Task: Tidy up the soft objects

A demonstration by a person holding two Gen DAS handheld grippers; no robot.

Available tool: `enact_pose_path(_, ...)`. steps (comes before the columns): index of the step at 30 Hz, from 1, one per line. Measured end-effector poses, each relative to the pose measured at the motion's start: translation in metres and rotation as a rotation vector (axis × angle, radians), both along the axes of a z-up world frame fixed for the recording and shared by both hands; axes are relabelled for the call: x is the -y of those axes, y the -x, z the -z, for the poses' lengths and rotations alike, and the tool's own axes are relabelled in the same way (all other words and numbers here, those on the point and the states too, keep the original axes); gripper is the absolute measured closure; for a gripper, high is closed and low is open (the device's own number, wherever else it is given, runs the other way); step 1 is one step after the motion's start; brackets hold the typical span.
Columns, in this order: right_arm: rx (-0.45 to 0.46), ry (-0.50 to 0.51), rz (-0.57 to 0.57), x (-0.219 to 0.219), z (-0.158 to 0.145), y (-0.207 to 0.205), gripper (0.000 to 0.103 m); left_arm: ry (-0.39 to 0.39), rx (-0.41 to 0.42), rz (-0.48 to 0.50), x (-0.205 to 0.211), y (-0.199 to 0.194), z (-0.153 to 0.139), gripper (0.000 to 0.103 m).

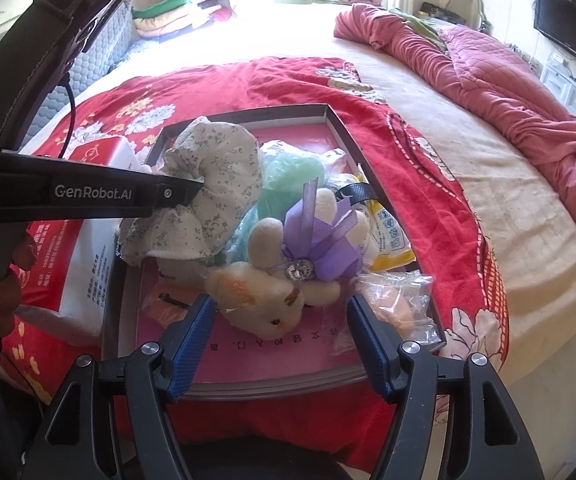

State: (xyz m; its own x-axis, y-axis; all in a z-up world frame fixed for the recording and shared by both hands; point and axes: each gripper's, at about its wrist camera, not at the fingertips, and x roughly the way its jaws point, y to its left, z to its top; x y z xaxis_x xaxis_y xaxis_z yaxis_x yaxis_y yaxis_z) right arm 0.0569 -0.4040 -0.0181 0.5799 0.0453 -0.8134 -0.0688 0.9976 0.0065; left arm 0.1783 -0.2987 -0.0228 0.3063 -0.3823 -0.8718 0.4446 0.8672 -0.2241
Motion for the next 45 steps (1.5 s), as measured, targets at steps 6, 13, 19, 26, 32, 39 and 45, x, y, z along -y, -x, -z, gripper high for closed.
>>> enact_pose_path(6, 0.005, 0.008, 0.017, 0.002, -0.004, 0.001, 0.03, -0.031, 0.014, 0.005, 0.0, 0.005, -0.003, 0.066)
enact_pose_path(13, 0.003, 0.011, 0.049, 0.006, -0.007, 0.0, 0.03, -0.044, 0.019, 0.008, -0.003, 0.006, -0.006, 0.059)
enact_pose_path(19, 0.001, 0.017, 0.07, 0.009, -0.008, 0.001, 0.029, -0.039, 0.029, 0.016, -0.007, 0.01, -0.011, 0.045)
enact_pose_path(26, -0.001, 0.006, 0.097, 0.012, -0.013, 0.002, 0.029, -0.031, 0.022, 0.011, -0.015, 0.014, -0.016, 0.039)
enact_pose_path(32, 0.027, -0.008, 0.152, 0.014, -0.03, 0.007, 0.028, -0.022, 0.035, 0.008, -0.028, 0.024, -0.028, 0.037)
enact_pose_path(39, 0.109, -0.095, 0.21, 0.007, -0.065, 0.015, 0.026, 0.026, 0.117, -0.014, -0.053, 0.044, -0.065, 0.03)
enact_pose_path(45, 0.233, -0.154, 0.242, -0.023, -0.108, 0.028, 0.026, 0.035, 0.201, -0.051, -0.08, 0.06, -0.099, 0.024)
